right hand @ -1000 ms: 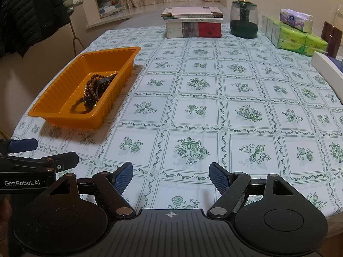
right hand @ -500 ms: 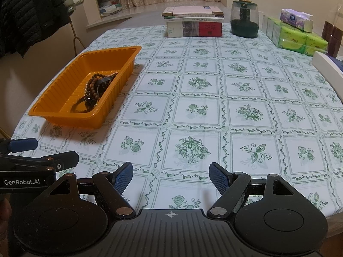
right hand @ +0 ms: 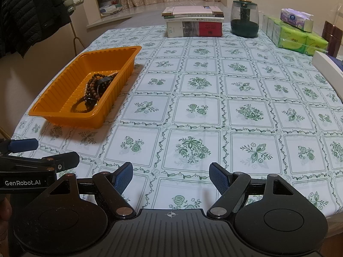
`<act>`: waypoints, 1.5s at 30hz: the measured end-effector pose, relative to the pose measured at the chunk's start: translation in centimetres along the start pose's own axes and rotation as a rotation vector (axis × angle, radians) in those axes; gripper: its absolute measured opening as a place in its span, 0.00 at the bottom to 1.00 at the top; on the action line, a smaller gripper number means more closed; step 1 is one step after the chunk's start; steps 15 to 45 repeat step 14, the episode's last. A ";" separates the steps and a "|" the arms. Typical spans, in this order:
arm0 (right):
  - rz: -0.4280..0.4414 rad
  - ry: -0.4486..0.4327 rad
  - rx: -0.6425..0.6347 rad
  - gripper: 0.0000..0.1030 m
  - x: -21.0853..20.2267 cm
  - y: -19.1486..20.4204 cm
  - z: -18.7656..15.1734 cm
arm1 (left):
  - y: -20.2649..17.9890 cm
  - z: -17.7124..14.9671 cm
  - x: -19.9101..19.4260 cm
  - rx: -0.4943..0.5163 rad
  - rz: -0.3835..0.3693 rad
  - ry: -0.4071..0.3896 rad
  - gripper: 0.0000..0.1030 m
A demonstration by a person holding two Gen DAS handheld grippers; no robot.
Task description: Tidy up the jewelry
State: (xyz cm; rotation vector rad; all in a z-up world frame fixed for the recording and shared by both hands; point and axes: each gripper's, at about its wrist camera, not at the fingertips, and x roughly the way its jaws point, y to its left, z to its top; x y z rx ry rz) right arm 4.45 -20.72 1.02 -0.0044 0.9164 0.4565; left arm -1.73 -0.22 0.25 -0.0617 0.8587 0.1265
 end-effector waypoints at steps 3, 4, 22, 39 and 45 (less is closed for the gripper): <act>0.000 0.000 0.000 0.76 0.0 0.0 0.0 | 0.0 0.0 0.0 -0.001 0.000 0.001 1.00; 0.000 -0.001 0.000 0.76 0.0 0.0 0.0 | 0.0 0.0 0.0 0.000 0.001 0.001 1.00; -0.001 -0.001 0.000 0.75 0.0 0.0 0.0 | 0.2 -0.2 0.0 -0.014 -0.009 -0.012 1.00; -0.001 -0.001 0.000 0.75 0.0 0.0 0.0 | 0.2 -0.2 0.0 -0.014 -0.009 -0.012 1.00; -0.001 -0.001 0.000 0.75 0.0 0.0 0.0 | 0.2 -0.2 0.0 -0.014 -0.009 -0.012 1.00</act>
